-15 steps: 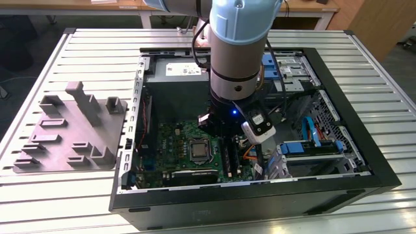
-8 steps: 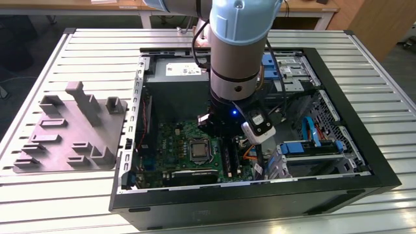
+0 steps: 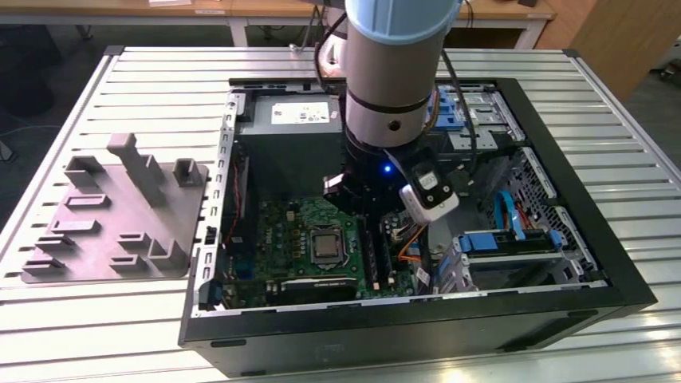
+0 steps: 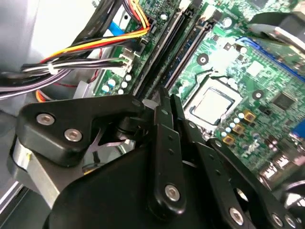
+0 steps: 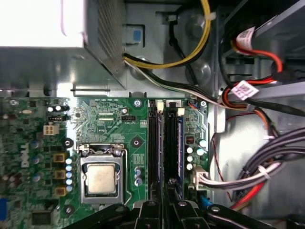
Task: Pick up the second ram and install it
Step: 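Insert the second ram into the second slot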
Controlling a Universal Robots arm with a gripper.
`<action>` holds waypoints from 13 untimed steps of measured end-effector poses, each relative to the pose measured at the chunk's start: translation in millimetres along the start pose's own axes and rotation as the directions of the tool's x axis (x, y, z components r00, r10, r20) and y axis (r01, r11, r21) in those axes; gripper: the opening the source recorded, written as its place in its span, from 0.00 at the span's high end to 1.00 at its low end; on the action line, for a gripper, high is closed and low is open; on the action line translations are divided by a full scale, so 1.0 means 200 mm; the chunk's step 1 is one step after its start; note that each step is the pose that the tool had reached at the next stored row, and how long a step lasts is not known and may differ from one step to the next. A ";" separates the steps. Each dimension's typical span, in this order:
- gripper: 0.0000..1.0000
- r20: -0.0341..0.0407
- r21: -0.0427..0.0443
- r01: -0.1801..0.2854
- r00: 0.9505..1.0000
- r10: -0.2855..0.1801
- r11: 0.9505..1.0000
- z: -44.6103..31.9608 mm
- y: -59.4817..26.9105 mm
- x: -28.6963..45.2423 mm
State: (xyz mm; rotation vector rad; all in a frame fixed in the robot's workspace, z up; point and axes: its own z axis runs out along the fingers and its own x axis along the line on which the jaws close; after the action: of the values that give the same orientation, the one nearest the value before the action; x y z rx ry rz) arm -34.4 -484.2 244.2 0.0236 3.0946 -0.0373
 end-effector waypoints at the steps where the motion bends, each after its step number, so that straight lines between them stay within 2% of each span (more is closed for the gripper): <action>1: 0.82 0.000 0.000 0.000 1.000 0.000 1.000 -0.018 -0.001 -0.001; 5: 0.82 0.000 0.000 0.000 1.000 0.000 1.000 -0.068 -0.002 -0.003; 13: 0.82 0.000 0.000 0.000 1.000 0.000 1.000 -0.076 -0.002 -0.004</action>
State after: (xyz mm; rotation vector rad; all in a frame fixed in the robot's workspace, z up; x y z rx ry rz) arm -34.4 -484.2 259.5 0.0236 3.0946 -0.0373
